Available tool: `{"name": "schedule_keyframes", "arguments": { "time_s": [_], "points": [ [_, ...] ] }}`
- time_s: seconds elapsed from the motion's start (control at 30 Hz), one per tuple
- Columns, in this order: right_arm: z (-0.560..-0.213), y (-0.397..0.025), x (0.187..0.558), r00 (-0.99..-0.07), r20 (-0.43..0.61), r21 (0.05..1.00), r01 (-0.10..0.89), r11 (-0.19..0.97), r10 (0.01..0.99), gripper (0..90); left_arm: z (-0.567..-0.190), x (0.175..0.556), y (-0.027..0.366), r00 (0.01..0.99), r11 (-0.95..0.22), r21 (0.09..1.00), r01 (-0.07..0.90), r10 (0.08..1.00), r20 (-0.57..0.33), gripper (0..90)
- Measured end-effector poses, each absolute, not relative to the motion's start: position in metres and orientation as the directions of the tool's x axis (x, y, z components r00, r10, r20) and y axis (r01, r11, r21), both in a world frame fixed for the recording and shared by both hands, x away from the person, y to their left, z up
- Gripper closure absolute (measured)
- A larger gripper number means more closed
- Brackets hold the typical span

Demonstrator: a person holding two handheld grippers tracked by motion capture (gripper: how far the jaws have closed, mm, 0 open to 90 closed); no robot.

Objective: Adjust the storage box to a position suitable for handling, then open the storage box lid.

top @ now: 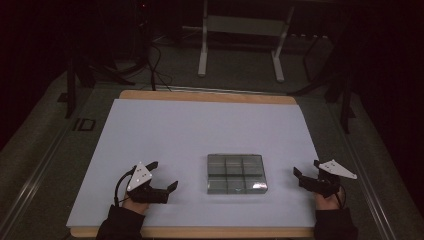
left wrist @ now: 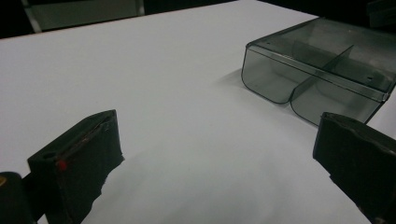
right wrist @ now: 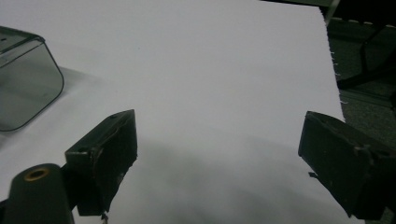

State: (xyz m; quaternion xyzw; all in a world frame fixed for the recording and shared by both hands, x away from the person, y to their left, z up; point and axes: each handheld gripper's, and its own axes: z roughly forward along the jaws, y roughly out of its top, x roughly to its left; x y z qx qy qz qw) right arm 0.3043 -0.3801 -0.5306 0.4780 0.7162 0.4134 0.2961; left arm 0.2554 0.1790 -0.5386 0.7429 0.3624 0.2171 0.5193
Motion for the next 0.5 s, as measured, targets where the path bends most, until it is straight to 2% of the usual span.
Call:
{"name": "schedule_keyframes", "arguments": {
  "time_s": [0.3, 0.5],
  "points": [
    [-0.5307, -0.3793, 0.3040, -0.359, -0.043, 0.876, 0.436, 0.208, 0.932, 11.6, -0.5386, 0.2564, 0.1785, 0.649, -0.205, 0.925, 0.319, 0.759, -0.056, 2.3],
    [-0.5305, -0.3773, 0.3047, -0.353, -0.059, 0.870, 0.440, 0.221, 0.934, 11.6, -0.5385, 0.2621, 0.1788, 0.659, -0.211, 0.906, 0.366, 0.746, -0.092, 2.2]
  ]
}}
